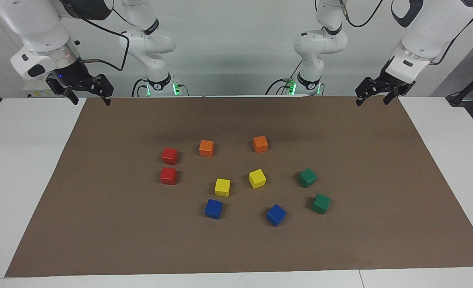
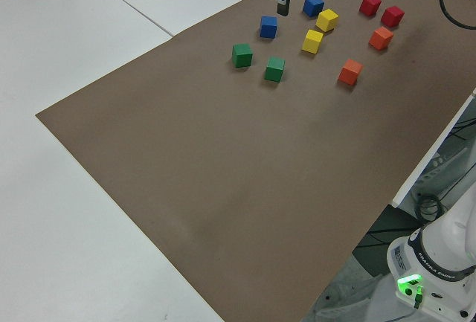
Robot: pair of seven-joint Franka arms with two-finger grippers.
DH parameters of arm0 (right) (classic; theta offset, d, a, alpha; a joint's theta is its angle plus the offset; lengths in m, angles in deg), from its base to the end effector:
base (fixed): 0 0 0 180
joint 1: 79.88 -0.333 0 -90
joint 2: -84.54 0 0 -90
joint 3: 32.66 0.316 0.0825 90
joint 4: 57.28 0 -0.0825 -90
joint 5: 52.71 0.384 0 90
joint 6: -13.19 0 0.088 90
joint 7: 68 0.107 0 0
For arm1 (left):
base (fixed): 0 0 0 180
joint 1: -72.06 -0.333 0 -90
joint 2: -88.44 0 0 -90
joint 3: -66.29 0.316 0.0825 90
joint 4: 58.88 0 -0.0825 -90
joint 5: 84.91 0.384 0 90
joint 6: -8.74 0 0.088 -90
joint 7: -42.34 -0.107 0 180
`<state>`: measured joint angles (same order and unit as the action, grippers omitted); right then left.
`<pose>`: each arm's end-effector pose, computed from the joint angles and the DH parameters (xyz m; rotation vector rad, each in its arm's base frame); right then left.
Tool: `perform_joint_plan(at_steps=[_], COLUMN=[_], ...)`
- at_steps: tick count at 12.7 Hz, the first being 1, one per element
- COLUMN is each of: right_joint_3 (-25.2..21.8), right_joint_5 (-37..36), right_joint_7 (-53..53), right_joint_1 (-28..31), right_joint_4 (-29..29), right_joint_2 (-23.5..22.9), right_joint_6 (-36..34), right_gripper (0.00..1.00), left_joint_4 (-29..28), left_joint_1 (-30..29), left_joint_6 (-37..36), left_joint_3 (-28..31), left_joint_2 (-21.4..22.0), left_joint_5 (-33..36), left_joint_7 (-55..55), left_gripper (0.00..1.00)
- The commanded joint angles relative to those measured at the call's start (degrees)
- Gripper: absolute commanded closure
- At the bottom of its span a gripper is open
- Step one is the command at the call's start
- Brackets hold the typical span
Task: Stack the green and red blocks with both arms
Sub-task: 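Reach the left gripper to a green cube while the right gripper approaches a red cube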
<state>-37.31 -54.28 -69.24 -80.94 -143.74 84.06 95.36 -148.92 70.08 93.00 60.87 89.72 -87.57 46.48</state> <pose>0.5417 -0.0370 0.6373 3.1137 -0.0680 -0.1314 0.5356 -0.0382 0.6280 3.1000 0.0147 -0.1262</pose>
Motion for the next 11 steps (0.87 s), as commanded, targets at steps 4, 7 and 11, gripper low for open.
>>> perform_joint_plan(at_steps=[4,7,11], right_joint_3=[-0.1,-0.1,-0.01], right_joint_5=[0.17,0.17,0.17], right_joint_7=[-0.52,-0.52,-0.52], right_joint_1=[1.33,2.03,2.03], right_joint_4=[-1.51,-1.51,-1.51], right_joint_2=[1.27,1.36,1.36], right_joint_6=[1.23,1.15,0.53], right_gripper=[0.0,0.0,0.0], left_joint_4=[-0.04,-3.46,-16.91], left_joint_1=[-1.1,-1.01,4.33], left_joint_6=[-0.42,2.38,17.84], left_joint_3=[-0.38,-0.46,-0.82], left_joint_2=[0.92,2.58,4.98], left_joint_5=[0.64,0.64,0.37], left_joint_7=[-0.54,-0.71,11.2], left_gripper=[0.0,0.0,0.0])
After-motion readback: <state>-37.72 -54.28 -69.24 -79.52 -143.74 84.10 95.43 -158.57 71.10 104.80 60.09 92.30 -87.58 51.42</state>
